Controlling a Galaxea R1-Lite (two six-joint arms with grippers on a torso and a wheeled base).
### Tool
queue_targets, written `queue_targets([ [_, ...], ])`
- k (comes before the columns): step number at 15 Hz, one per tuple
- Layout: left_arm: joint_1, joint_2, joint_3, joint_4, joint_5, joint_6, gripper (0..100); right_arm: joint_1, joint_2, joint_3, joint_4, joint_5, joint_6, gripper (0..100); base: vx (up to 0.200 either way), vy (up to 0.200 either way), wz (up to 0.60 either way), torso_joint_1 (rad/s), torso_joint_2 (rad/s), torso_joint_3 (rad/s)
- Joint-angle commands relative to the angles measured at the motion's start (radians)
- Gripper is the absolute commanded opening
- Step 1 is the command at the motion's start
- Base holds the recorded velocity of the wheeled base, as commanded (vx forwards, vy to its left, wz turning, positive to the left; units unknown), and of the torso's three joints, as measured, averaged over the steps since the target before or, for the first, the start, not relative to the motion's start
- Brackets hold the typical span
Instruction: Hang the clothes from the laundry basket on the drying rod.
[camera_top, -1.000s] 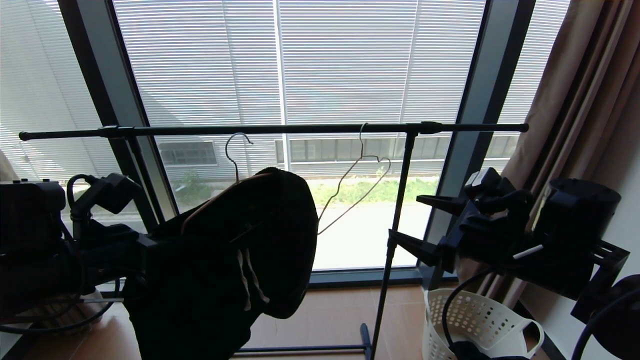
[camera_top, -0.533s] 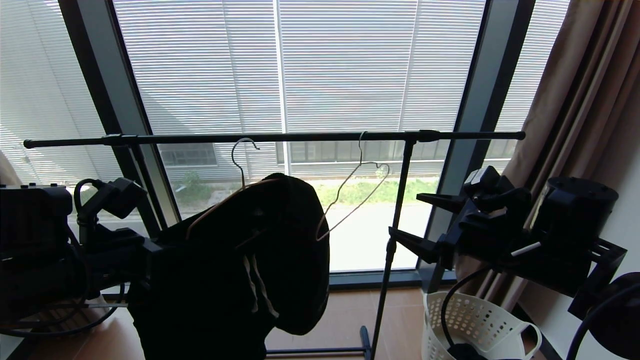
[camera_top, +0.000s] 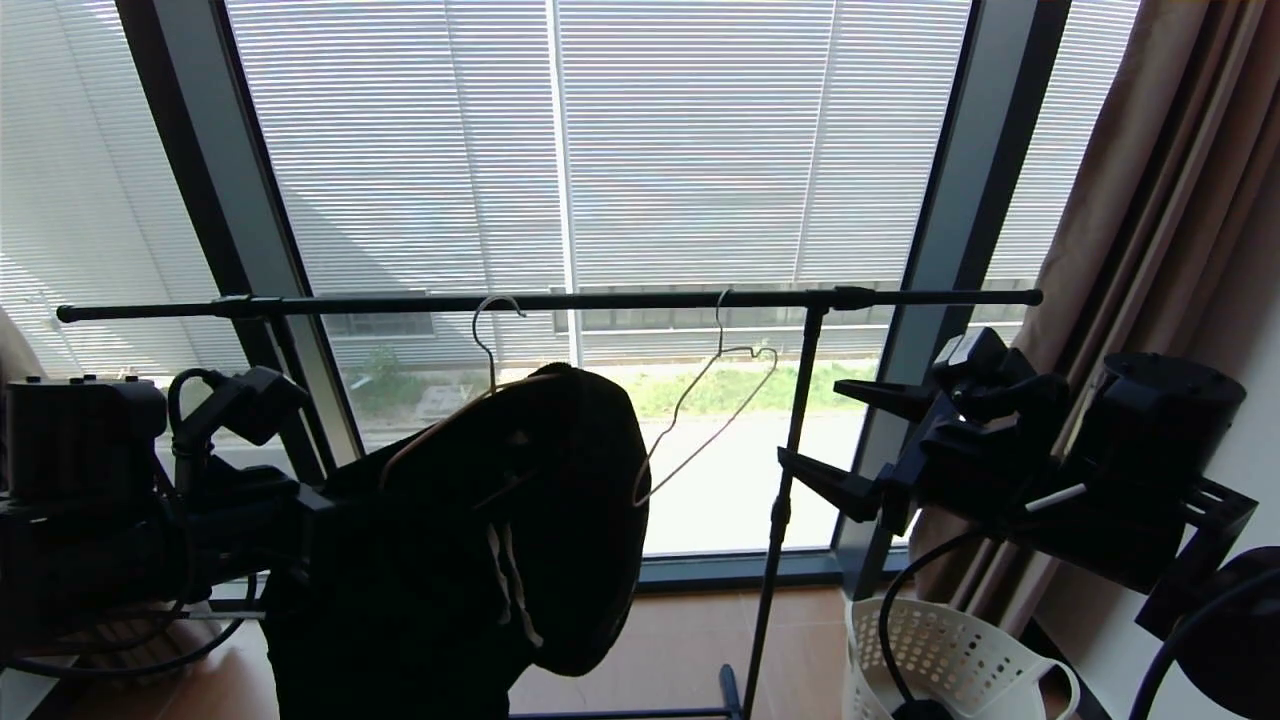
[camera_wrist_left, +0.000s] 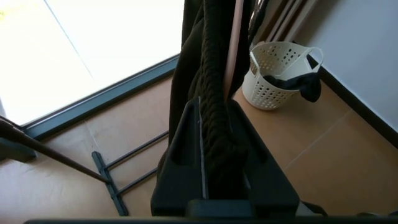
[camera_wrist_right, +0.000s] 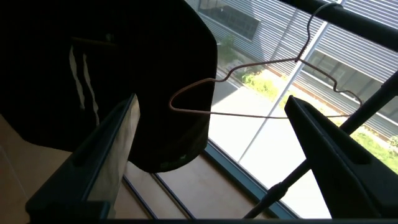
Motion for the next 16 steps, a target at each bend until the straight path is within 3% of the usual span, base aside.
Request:
queue_targets([
  [1,-0.009,0.031,0.0,-0.002,0.0,0.0,0,0.0,0.017,0.009,-0.028,0.001,0.0,100,0.0,0.0,0.0,0.0,0.0,0.0],
  [7,-0.041,0.097,-0.008,-0.092,0.001,-0.01,0,-0.008,0.034,0.013,-0.068,0.001,0.0,100,0.0,0.0,0.0,0.0,0.0,0.0],
  [10,-0.058,0.135,-0.06,-0.114,0.003,-0.099,0,-0.008,0.037,0.013,-0.068,0.001,-0.002,100,0.0,0.0,0.0,0.0,0.0,0.0],
  [16,-0.059,0.28,-0.166,-0.183,0.012,-0.167,0,-0.012,0.046,0.012,-0.07,0.001,-0.002,100,0.0,0.0,0.0,0.0,0.0,0.0],
])
